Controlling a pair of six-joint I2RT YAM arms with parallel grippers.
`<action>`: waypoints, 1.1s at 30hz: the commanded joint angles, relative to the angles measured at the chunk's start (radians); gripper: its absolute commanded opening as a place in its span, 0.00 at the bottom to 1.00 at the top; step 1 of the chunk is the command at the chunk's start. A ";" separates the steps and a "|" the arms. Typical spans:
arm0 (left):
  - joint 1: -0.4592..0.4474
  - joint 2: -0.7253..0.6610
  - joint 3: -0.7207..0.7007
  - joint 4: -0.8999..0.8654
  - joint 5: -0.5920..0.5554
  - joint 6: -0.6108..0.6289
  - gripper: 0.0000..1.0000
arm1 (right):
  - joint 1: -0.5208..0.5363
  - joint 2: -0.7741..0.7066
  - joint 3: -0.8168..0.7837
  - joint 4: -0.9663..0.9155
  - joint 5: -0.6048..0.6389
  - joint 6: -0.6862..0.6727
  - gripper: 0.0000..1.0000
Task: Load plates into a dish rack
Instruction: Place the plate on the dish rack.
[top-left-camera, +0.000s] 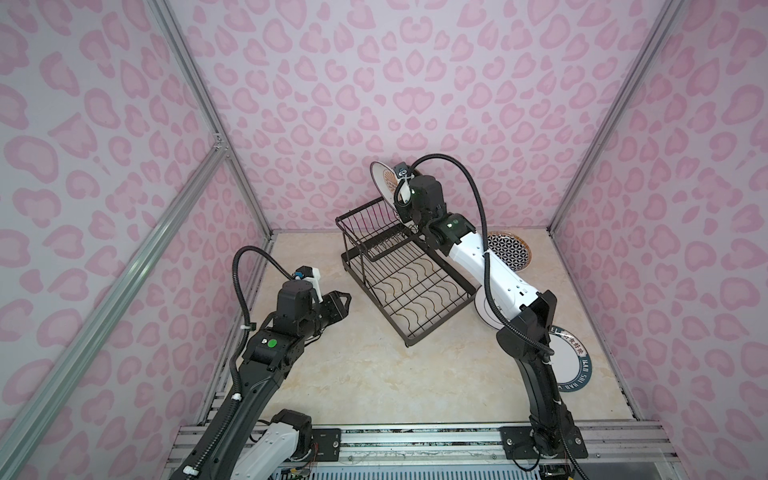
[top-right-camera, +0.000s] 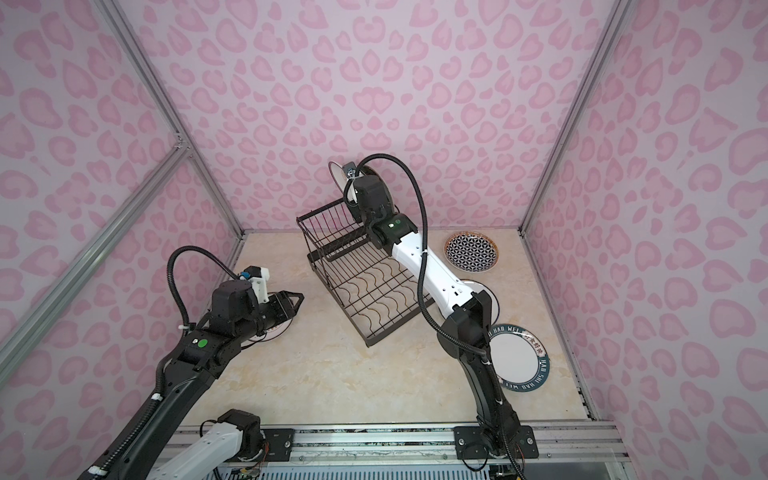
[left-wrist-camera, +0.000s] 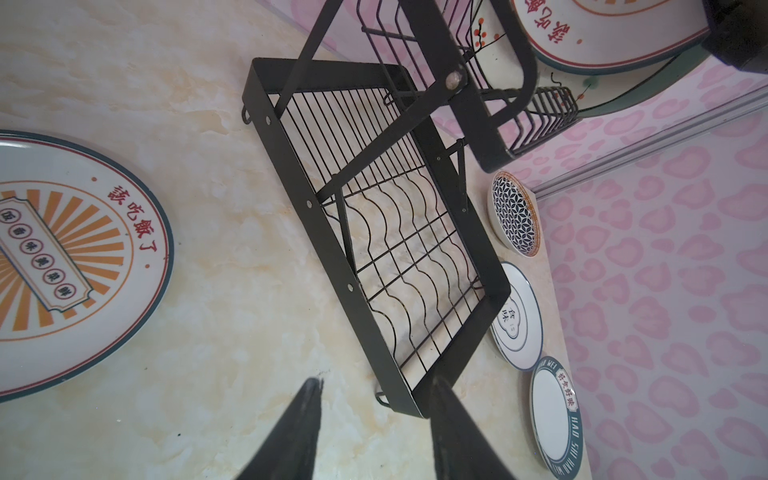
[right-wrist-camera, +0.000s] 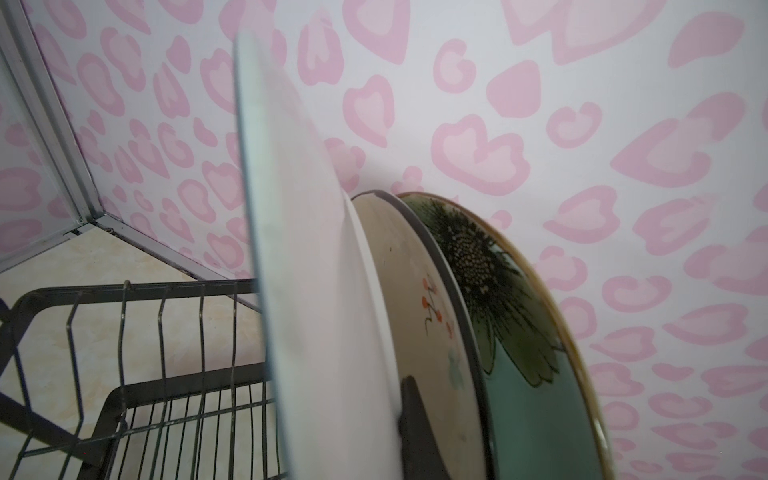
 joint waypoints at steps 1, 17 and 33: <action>0.000 0.001 0.012 0.014 -0.005 0.008 0.46 | -0.002 0.011 0.001 0.036 0.022 0.012 0.00; -0.001 0.001 0.013 0.018 -0.001 0.008 0.46 | -0.005 -0.003 -0.055 0.037 0.027 0.029 0.00; 0.000 0.007 0.022 0.018 0.004 0.010 0.46 | -0.011 -0.028 -0.105 0.002 -0.002 0.075 0.00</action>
